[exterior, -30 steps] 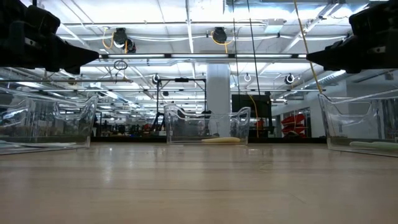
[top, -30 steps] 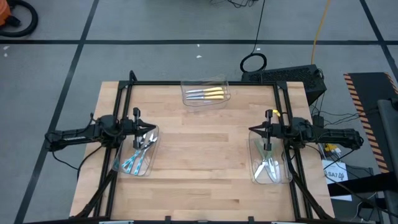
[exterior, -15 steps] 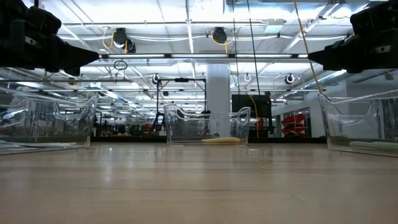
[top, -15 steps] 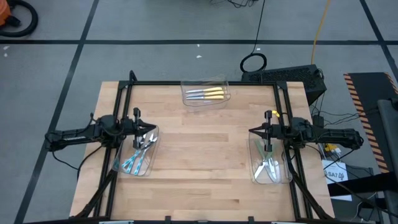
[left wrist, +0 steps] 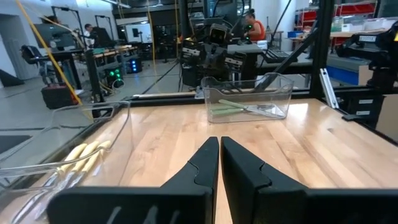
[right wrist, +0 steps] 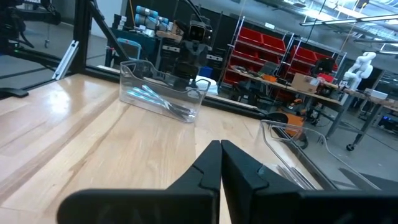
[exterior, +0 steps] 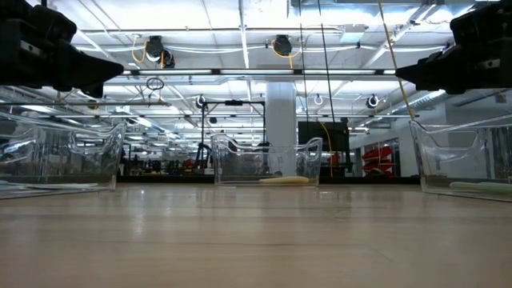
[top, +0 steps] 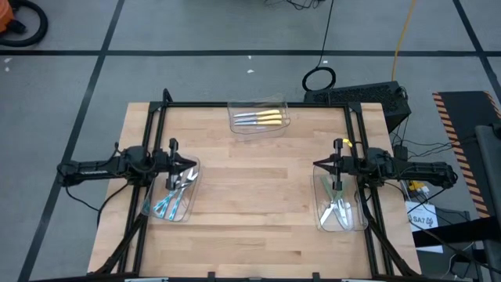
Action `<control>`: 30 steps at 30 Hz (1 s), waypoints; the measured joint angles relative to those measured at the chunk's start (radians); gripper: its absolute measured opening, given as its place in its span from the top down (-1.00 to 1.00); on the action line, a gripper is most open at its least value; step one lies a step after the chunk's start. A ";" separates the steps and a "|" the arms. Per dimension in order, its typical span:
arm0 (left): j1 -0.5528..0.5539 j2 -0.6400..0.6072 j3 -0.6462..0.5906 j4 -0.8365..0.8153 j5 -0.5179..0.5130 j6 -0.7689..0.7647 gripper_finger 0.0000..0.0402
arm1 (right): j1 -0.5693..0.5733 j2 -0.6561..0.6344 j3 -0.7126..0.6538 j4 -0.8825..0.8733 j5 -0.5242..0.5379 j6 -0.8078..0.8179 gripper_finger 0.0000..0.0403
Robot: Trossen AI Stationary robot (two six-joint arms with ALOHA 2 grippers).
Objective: Sort silverware by color (type)
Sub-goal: Return to Home Position
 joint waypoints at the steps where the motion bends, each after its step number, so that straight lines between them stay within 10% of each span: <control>1: -0.003 0.000 0.000 0.000 0.000 0.002 0.87 | 0.000 0.000 0.000 0.001 0.001 0.000 0.98; 30: -0.001 0.000 0.000 0.001 0.000 -0.079 0.87 | 0.000 0.000 0.000 0.004 0.003 -0.001 0.98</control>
